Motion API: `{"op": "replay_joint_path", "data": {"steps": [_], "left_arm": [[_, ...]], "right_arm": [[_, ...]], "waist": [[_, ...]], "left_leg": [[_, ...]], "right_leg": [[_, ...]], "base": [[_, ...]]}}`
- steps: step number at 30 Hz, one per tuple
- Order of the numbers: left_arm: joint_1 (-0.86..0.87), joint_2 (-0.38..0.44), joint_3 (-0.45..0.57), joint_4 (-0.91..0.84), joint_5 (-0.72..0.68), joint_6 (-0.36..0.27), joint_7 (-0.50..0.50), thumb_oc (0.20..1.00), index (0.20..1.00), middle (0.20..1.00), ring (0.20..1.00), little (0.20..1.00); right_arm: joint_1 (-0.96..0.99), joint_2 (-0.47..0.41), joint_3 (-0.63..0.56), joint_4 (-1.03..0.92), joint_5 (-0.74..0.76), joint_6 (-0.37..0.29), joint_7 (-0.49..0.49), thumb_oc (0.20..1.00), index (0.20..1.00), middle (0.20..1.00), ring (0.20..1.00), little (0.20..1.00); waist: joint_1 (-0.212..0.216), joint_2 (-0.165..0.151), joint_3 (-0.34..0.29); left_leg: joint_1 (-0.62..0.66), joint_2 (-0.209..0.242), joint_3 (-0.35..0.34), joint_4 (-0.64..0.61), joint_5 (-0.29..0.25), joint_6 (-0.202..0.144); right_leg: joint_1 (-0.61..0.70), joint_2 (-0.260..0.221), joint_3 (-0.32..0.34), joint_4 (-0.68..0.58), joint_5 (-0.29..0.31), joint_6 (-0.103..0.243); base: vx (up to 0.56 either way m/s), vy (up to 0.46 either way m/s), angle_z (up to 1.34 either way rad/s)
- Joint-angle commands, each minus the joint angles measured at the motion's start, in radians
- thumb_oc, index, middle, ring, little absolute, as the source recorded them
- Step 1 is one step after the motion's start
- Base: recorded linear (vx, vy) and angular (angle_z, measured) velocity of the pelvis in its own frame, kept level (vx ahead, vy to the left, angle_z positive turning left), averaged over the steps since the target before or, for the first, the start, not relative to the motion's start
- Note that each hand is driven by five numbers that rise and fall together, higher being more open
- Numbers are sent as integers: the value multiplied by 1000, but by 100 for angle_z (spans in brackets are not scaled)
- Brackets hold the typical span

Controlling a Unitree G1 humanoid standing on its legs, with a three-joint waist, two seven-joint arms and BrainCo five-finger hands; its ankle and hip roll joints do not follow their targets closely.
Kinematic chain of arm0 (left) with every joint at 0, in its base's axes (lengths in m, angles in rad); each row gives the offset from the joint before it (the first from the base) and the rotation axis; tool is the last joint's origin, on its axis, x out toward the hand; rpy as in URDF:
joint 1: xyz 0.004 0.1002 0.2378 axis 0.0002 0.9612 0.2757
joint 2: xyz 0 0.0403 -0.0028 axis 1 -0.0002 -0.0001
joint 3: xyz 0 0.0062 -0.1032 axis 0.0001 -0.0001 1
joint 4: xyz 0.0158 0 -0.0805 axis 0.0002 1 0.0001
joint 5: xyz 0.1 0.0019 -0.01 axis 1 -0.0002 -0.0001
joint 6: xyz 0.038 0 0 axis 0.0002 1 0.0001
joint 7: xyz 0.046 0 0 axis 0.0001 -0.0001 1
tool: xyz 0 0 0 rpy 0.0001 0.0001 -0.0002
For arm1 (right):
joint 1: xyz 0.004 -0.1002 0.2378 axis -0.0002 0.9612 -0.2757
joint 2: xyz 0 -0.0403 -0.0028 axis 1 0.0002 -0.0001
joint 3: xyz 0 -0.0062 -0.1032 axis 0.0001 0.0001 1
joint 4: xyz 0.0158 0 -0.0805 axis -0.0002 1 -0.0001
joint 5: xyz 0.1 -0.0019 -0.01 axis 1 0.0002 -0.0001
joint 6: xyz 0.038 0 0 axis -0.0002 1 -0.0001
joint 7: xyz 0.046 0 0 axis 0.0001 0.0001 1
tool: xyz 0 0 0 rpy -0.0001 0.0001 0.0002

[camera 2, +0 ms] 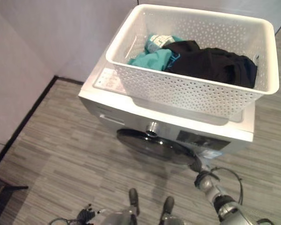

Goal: Grab the laundry basket,head to the washer,open it,put in the laundry and shut it.

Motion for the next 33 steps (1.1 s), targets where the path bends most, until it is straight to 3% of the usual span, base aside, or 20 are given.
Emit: {"op": "replay_joint_path", "data": {"steps": [1, 9, 16, 23, 33], "left_arm": [[-43, 9, -57, 12, -75, -34, 44, 1000, 1000, 1000, 1000, 1000], [-42, 5, -65, 30, -67, -34, 61, 1000, 1000, 1000, 1000, 1000], [-41, 6, -57, 26, -87, -41, 65, 1000, 1000, 1000, 1000, 1000], [3, 18, -82, -43, -78, -52, 53, 1000, 1000, 1000, 1000, 1000], [78, 86, -52, -105, -88, -52, 37, 1000, 1000, 1000, 1000, 1000]], "right_arm": [[-224, 109, 32, 23, 82, -21, 19, 200, 200, 200, 200, 200], [-251, 136, 44, -37, 98, -40, -12, 200, 200, 200, 200, 200], [-196, 245, 96, 19, 116, -38, 32, 200, 200, 200, 200, 200], [-139, 339, 190, -7, 121, -53, 111, 200, 200, 200, 200, 200], [-110, 421, 275, -64, 169, -71, 172, 200, 200, 200, 200, 200]], "waist": [[99, -47, 40], [108, -51, 41], [117, -50, 32], [160, -35, 21], [255, -57, 23]], "left_leg": [[-25, 21, -70, -15, 33, -58], [-58, 13, -96, -15, 36, -52], [-48, 9, -111, -15, 35, -50], [-26, 3, -166, -15, 45, -55], [-8, 1, -272, -15, 44, -72]], "right_leg": [[-45, -127, 80, -2, 71, 112], [-75, -127, 93, -2, 79, 110], [-57, -124, 88, -2, 72, 101], [5, -110, 36, -2, 39, 86], [89, -77, -41, -2, -29, 68]], "base": [[-29, 13, -7], [-3, 4, -4], [5, 1, 0], [11, -22, 12], [-1, -60, 34]]}}
